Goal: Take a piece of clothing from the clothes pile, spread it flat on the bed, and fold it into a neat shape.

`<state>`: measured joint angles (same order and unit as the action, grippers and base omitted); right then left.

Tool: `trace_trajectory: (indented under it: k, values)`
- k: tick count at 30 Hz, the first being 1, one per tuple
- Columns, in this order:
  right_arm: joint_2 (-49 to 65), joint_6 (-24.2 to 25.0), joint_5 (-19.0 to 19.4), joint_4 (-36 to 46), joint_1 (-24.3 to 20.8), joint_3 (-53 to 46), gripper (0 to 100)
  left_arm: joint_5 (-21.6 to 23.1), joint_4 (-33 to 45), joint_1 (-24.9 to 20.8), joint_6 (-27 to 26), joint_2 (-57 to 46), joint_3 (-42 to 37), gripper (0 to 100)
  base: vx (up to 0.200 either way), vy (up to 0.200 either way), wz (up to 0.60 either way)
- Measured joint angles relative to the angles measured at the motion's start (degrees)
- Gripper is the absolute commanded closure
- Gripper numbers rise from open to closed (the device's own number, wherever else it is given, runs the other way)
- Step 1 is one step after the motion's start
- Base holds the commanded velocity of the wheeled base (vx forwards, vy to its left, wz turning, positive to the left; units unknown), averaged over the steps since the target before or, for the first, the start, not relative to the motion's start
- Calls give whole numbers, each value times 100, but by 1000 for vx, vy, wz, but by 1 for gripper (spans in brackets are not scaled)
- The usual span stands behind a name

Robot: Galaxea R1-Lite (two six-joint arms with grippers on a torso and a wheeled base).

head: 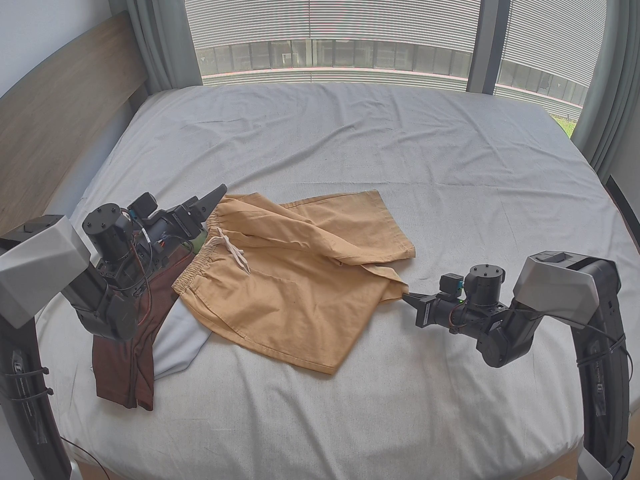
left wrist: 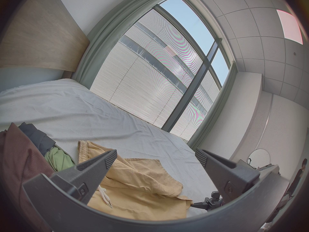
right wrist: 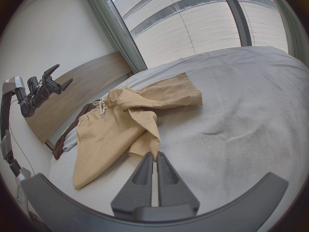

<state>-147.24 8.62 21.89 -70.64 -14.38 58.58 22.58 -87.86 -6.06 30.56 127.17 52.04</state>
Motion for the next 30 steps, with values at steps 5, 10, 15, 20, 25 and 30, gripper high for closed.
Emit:
trace_trajectory:
  k: [5, 10, 15, 20, 25, 30]
  values:
    - [311, -2, 95, -13, 149, -360, 100, 2, 0, 5, 1, 0, 5, 0, 0, 0, 0]
    - [612, 0, 189, 50, 345, -599, 100, 0, 2, 6, 1, -5, 10, 0, 0, 0, 0]
    - [752, 7, 218, 145, 527, -555, 100, 0, 2, 6, 0, -20, 10, 0, 0, 0, 0]
    - [791, 18, 227, 439, 636, -284, 100, 0, 5, 11, 0, -27, 2, 0, 0, 0, 0]
    - [752, 49, 227, 862, 739, 250, 100, 0, 5, 9, 1, -27, 2, 0, 0, 0, 0]
    - [622, 99, 211, 1185, 819, 729, 100, 0, 5, 6, 0, -24, 2, 0, 0, 0, 0]
